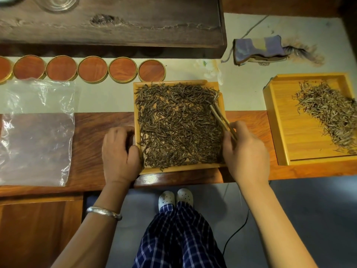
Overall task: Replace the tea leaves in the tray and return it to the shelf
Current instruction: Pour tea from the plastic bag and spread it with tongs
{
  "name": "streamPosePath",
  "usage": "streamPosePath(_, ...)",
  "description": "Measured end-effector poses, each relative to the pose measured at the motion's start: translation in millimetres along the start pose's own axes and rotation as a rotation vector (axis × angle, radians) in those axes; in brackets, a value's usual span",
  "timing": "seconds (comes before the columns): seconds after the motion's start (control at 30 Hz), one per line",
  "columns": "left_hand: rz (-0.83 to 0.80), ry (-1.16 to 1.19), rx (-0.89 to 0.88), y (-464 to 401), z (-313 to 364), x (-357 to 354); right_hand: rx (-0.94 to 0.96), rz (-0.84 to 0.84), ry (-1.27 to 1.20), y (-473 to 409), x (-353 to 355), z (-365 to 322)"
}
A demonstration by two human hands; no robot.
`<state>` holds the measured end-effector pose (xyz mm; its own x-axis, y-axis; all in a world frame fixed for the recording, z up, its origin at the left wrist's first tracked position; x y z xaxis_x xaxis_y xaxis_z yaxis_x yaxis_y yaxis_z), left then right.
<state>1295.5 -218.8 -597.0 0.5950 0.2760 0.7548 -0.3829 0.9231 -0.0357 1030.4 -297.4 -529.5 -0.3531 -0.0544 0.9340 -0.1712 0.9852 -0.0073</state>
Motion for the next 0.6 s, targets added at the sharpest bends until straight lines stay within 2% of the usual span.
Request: streamPosePath(0.6,0.008,0.016,-0.008,-0.8,0.9,0.9,-0.072,-0.018,-0.155,6.9,-7.8,2.2)
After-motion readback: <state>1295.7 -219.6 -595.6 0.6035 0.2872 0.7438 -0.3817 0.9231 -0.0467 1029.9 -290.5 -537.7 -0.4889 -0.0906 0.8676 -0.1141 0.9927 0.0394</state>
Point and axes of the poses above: each hand's wrist, its own y-axis away from the middle knuckle, its own x-axis out of the back of the hand, z = x × y, the point moved 7 cm from there along -y, towards the middle knuckle, and after that the axes turned 5 degrees about -z, right-handed, at the moved point
